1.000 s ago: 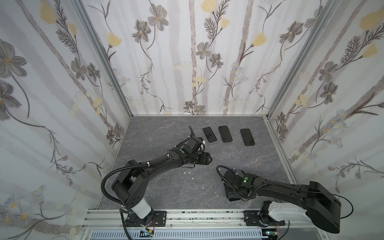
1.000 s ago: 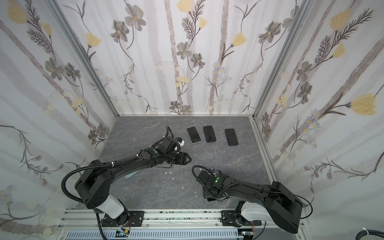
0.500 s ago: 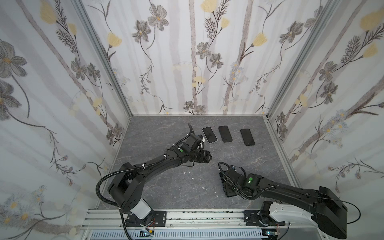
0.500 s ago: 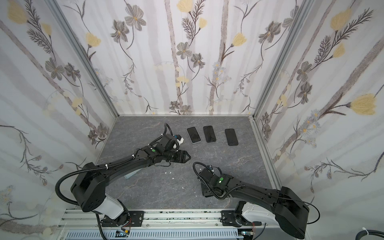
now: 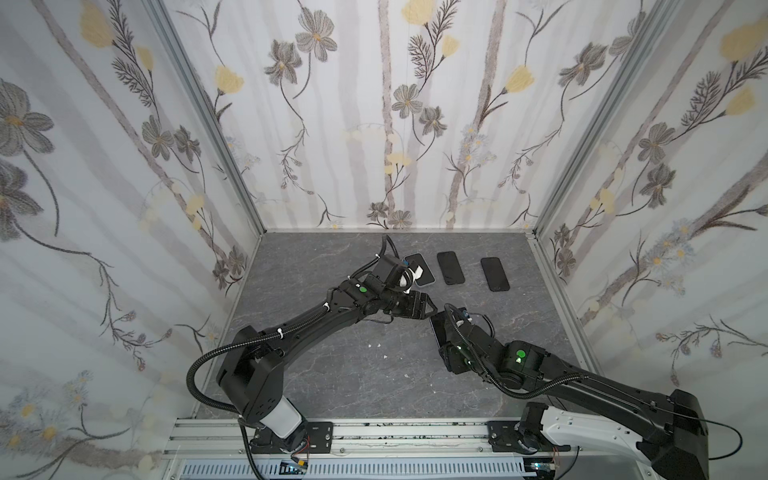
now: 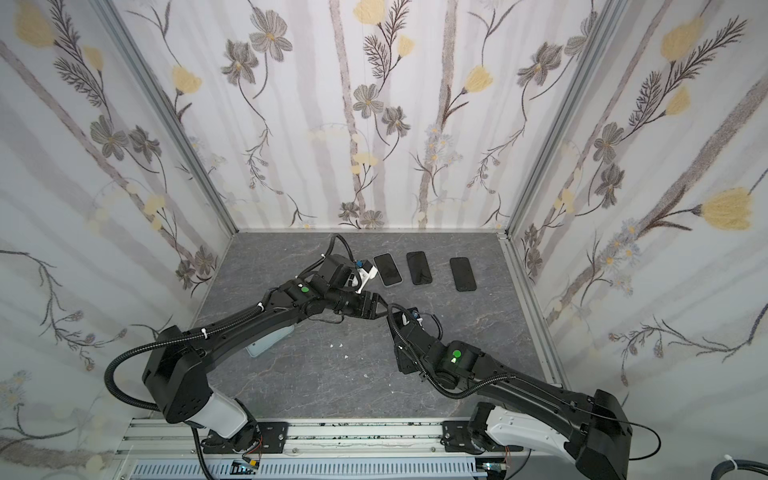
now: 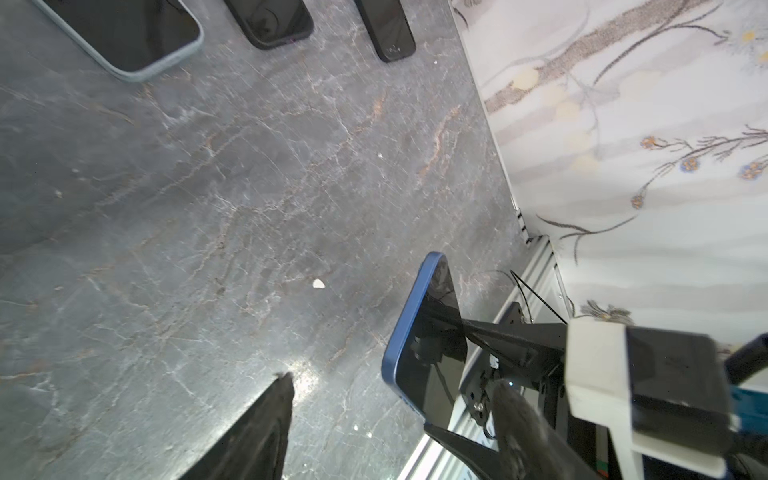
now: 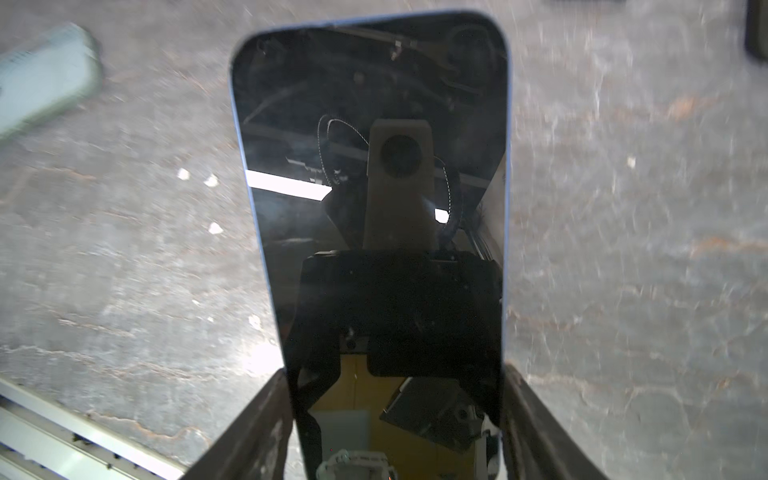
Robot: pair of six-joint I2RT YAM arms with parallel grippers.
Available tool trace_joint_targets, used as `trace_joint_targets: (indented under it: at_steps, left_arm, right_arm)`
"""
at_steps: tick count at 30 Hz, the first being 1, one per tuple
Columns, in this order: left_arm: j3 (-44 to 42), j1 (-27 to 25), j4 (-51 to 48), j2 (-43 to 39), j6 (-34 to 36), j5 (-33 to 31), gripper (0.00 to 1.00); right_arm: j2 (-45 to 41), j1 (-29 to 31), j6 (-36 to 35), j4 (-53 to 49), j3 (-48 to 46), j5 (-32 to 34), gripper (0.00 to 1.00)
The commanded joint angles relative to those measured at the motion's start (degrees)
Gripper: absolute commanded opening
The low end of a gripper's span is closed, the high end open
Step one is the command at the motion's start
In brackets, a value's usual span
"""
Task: Put the phone into the phone case
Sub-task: 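Lift the blue-edged phone upright with the right gripper while the left gripper approaches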
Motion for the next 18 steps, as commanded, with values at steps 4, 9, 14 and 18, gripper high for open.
trace_joint_targets:
  at_steps: [4, 9, 14, 18]
  left_arm:
    - [-2.37, -0.04, 2.09, -1.98, -3.26, 6.79, 0.69]
    - [-3.83, -0.04, 2.88, -3.73, -3.60, 7.38, 0.54]
    - [-5.55, 0.05, 4.59, -6.19, -4.34, 6.00, 0.35]
    - [-7.08, 0.41, 5.98, -8.23, -4.86, 5.07, 0.20]
  right_arm:
    - [1.02, 1.04, -6.57, 6.50, 3.87, 2.77, 0.54]
    - [2.48, 2.18, -7.95, 8.14, 5.13, 2.89, 0.54]
    - [4.16, 3.32, -8.71, 8.89, 6.06, 2.44, 0.54]
    - [5.12, 4.12, -9.04, 9.66, 6.49, 2.10, 0.54]
